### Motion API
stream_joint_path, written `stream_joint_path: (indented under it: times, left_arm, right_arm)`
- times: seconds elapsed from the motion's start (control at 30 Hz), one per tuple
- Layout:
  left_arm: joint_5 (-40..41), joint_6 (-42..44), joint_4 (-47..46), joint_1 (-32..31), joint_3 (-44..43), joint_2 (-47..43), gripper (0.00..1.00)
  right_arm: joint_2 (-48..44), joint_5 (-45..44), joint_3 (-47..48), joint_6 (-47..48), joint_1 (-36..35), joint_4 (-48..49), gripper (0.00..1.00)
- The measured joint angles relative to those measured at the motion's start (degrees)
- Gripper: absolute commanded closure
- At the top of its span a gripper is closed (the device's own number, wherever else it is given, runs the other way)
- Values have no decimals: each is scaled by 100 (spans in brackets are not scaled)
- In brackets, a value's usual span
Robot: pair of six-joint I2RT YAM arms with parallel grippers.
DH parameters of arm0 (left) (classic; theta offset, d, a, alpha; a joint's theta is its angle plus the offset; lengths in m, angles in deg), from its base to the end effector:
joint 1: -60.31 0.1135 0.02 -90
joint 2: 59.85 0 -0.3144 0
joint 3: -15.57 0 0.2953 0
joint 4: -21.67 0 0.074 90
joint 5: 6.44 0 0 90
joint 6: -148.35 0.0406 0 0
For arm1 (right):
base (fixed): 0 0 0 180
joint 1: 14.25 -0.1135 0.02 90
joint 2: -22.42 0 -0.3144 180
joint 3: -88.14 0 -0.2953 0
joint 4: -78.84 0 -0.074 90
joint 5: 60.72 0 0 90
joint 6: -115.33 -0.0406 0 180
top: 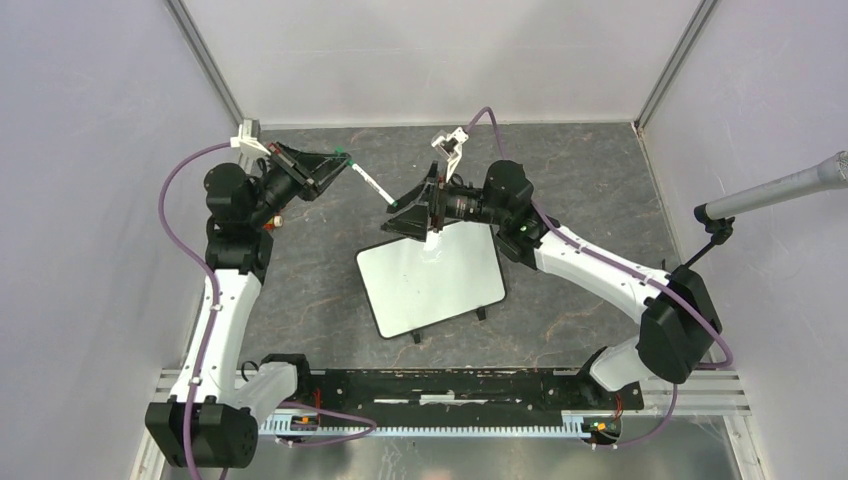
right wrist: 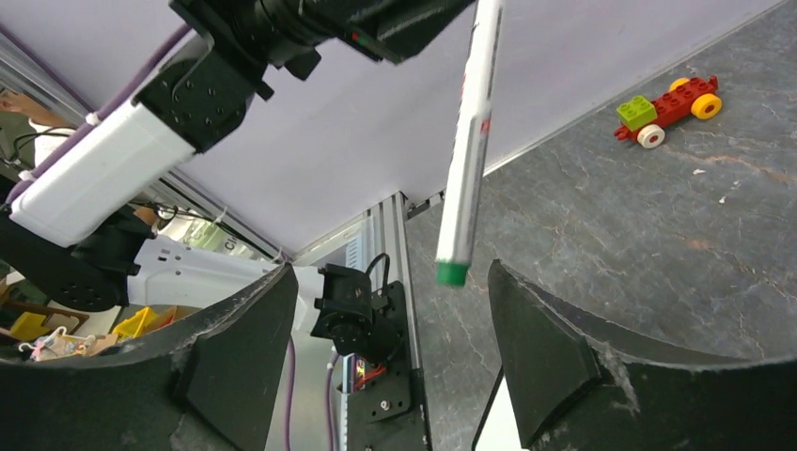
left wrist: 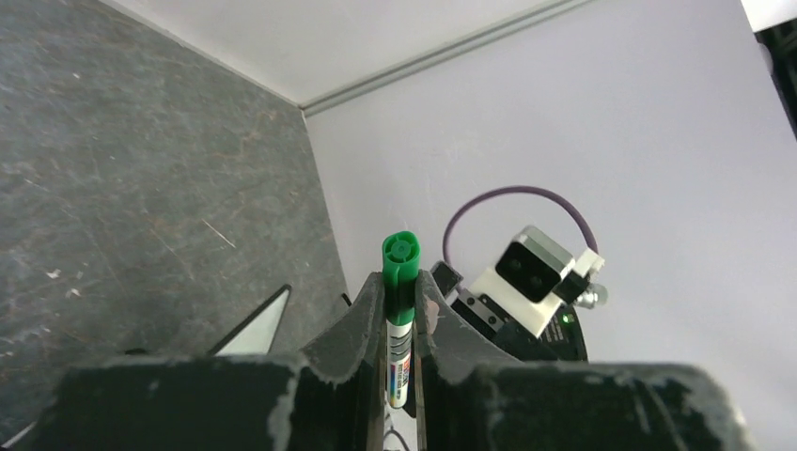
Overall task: Write a sentence on the whiteboard
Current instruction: Pass from the left arm to the right, then pass from the right arm to the left
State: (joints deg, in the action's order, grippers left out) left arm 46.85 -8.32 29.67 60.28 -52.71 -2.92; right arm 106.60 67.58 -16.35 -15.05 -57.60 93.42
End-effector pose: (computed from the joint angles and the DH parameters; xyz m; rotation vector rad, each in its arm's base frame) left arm 0.2443 -0.0244 0.4413 -0.4097 1.6507 -1.3799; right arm 0.2629 0.2828 0.3927 -0.6650 1.6020 1.6165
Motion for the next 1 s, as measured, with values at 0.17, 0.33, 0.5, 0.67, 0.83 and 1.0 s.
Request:
stream_joint_path:
  times: [0.17, 0.33, 0.5, 0.67, 0.83, 1.0]
  left_arm:
    - [-20, -273, -219, -197, 175, -59, 98]
    - [-94, -308, -275, -236, 363, -188, 97]
    - [-138, -223, -232, -236, 363, -286, 51]
    - [-507, 1176, 1075, -190, -203, -136, 0]
    - [-1023, 3882, 3008, -142, -1410, 157, 0]
    - [-1849, 6140, 4800, -219, -2090, 437, 3]
  right_arm:
    - [170, -79, 190, -190, 0, 151, 44]
    - [302, -149, 350, -267, 26, 168, 92]
    - [315, -149, 321, -348, 175, 17, 100]
    - [74, 63, -105, 42, 380, -37, 100]
    - [-457, 592, -463, 1340, 564, -981, 100]
    - [-852, 1421, -520, 2566, 546, -2065, 100]
